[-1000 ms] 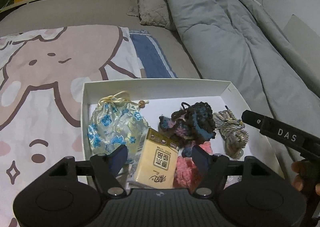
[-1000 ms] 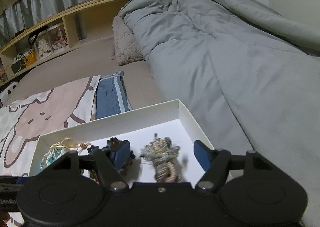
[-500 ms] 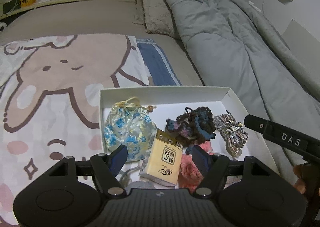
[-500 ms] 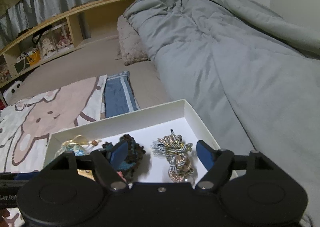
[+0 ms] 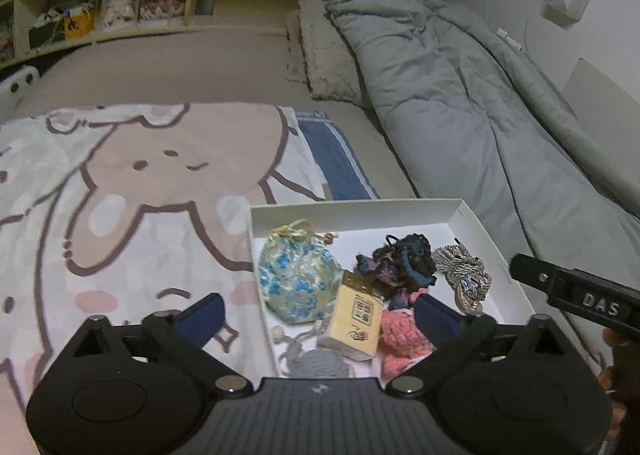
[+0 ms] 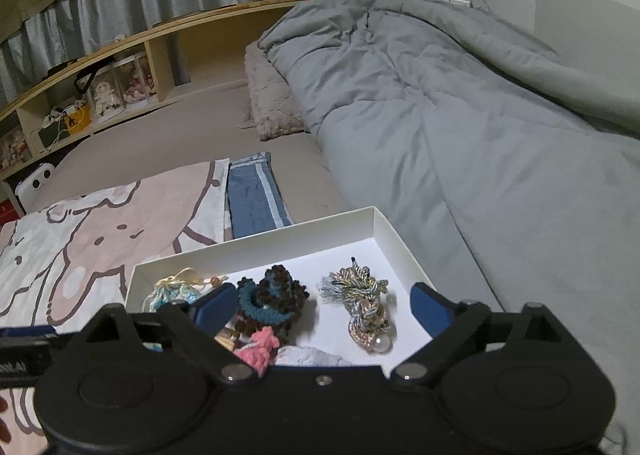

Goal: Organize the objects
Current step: 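Withdraw both tools from the white box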

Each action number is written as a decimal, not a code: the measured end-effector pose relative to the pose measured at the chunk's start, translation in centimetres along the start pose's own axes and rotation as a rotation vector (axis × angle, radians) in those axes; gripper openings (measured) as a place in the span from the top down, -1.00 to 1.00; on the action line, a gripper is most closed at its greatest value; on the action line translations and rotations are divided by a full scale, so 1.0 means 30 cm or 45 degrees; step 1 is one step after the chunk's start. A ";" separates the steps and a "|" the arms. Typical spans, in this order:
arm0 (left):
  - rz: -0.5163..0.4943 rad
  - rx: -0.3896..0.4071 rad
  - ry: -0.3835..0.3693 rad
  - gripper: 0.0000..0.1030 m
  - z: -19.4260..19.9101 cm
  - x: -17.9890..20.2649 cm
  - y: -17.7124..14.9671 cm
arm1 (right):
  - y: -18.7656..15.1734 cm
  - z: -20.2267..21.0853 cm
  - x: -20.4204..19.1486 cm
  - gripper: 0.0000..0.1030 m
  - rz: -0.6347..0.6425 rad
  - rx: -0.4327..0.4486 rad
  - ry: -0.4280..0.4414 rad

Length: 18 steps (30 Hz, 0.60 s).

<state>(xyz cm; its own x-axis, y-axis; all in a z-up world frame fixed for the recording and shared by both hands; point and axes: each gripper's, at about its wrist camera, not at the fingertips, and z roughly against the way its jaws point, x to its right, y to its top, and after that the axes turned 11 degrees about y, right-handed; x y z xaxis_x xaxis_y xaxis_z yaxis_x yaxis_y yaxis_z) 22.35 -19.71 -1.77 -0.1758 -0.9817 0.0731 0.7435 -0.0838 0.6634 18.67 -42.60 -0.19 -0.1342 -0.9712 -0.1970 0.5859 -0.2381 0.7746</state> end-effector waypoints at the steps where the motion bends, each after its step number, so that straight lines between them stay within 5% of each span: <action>1: 0.001 0.013 0.003 -1.00 0.014 -0.008 -0.001 | 0.001 0.012 -0.004 -0.90 0.004 0.003 0.001; 18: -0.095 0.178 0.013 -1.00 0.299 -0.060 -0.101 | -0.084 0.318 -0.113 -0.99 0.088 0.069 0.009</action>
<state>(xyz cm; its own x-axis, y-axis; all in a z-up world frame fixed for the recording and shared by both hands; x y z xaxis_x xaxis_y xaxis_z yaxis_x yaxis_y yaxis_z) 14.64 -16.14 2.76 -0.2199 -0.9754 0.0123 0.6316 -0.1328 0.7639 10.02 -38.80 4.25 -0.0892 -0.9853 -0.1458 0.5495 -0.1708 0.8179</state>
